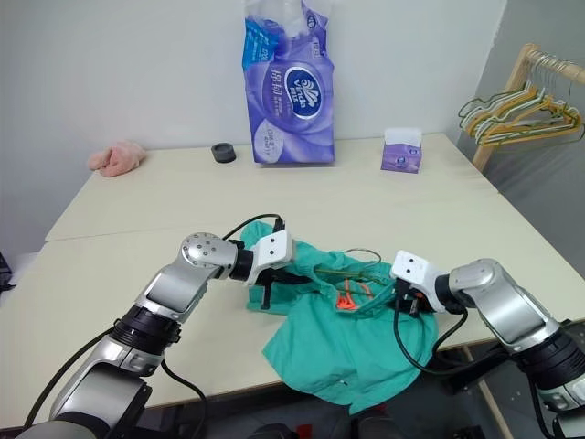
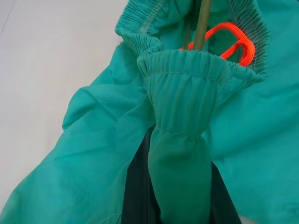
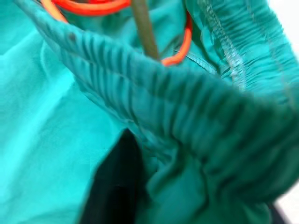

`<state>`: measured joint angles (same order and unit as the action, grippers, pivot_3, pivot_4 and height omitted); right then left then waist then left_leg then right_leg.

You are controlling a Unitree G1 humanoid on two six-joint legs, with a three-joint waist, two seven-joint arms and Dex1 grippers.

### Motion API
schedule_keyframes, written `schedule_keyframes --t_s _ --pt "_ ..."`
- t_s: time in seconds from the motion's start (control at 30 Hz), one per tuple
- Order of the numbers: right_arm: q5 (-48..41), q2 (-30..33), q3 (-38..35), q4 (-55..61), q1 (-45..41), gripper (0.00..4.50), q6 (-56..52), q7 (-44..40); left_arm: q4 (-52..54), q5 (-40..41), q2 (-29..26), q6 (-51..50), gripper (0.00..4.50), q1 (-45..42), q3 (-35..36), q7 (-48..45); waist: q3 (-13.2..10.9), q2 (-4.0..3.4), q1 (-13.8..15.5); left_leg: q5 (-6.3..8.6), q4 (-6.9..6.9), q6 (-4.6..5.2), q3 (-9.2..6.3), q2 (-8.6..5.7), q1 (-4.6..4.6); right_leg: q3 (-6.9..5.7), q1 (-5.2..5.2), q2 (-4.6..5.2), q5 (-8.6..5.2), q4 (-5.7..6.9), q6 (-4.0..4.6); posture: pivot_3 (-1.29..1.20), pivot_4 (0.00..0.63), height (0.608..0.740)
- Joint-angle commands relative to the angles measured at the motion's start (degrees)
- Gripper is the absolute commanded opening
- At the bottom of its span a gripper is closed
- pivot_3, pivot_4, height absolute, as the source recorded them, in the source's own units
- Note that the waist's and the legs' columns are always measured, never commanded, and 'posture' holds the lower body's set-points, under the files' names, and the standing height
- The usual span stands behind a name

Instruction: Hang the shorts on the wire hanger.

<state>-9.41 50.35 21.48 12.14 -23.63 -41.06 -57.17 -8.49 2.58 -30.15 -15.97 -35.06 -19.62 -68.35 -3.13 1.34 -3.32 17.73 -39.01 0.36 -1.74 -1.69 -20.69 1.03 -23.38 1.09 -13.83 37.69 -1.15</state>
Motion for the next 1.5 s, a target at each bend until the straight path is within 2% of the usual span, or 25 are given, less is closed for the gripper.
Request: schedule_keyframes --t_s 0.03,0.07,0.23,0.37,0.57,0.83,1.07,1.37,1.5 --pt "0.31 0.21 -1.04 2.37 -1.03 0.29 0.74 -1.16 1.97 1.48 0.01 1.04 0.00 -0.60 2.28 0.86 0.00 0.00 0.01 0.00 0.00 0.00 0.00 0.00 0.00 0.00 0.00 0.00 0.00 0.00 0.00 -0.14 0.026 0.740" --pt "0.11 -0.04 -1.45 2.58 -0.93 0.05 0.53 -1.06 1.79 2.04 0.45 1.86 0.00 -0.53 2.55 0.90 0.00 0.00 0.01 0.00 0.00 0.00 0.00 0.00 0.00 0.00 0.00 0.00 0.00 0.00 0.00 -0.14 0.026 0.740" --pt "-0.12 -0.24 -2.20 3.18 -0.40 0.05 0.40 -1.38 1.12 3.39 1.48 3.09 0.00 0.34 3.23 0.40 0.00 0.00 -0.01 0.00 0.00 0.00 -0.01 0.00 0.00 -0.01 0.00 0.01 0.00 0.00 0.00 -0.15 0.027 0.740" --pt "-0.73 0.04 -3.06 4.45 -0.03 0.00 0.07 -1.68 0.32 5.13 1.37 1.54 0.87 0.83 3.94 -1.02 0.00 0.00 -0.01 0.00 0.00 0.00 -0.02 0.00 -0.01 -0.01 0.00 0.01 0.00 0.01 0.00 -0.15 0.026 0.740" --pt "-2.77 2.21 -5.40 7.80 0.80 0.00 -1.30 -3.50 -4.95 7.72 0.34 1.12 2.66 -2.05 7.37 -2.04 0.00 0.00 -0.01 0.00 -0.01 0.00 -0.03 0.00 -0.01 -0.02 0.00 0.02 0.00 0.01 0.00 -0.16 0.028 0.740" --pt "-6.68 7.06 -9.95 12.39 3.49 0.00 -3.69 -6.17 -12.26 10.69 -4.19 -0.16 2.66 -4.77 9.38 -10.25 0.00 -0.02 -0.19 0.00 -0.01 0.00 -0.03 -0.01 -0.01 -0.04 -0.01 0.02 0.00 0.00 0.00 -0.17 0.028 0.740" --pt "-9.45 8.30 -11.78 14.43 4.66 0.00 -6.24 -6.06 -11.72 9.41 -5.26 1.80 2.66 -2.16 5.83 -16.20 0.00 -0.02 -0.30 0.00 -0.01 0.00 -0.04 0.00 -0.01 -0.05 -0.01 0.01 0.00 -0.01 0.00 -0.17 0.028 0.740" --pt "-10.83 10.14 -12.81 15.23 5.79 0.00 -6.53 -6.06 -21.37 3.96 -2.26 10.98 2.66 -4.97 5.72 -10.54 0.00 -0.01 -0.28 0.00 -0.02 0.00 -0.04 0.00 -0.02 -0.04 -0.01 0.02 0.00 -0.01 0.00 -0.20 0.026 0.740" --pt "-11.05 10.81 -13.17 15.11 6.01 0.00 -6.34 -6.20 -26.61 2.41 -0.76 15.91 1.48 -6.75 6.32 -8.58 0.00 -0.01 -0.45 0.00 -0.02 0.00 -0.03 0.00 -0.03 -0.04 -0.02 0.02 0.00 -0.01 0.00 -0.20 0.025 0.740"
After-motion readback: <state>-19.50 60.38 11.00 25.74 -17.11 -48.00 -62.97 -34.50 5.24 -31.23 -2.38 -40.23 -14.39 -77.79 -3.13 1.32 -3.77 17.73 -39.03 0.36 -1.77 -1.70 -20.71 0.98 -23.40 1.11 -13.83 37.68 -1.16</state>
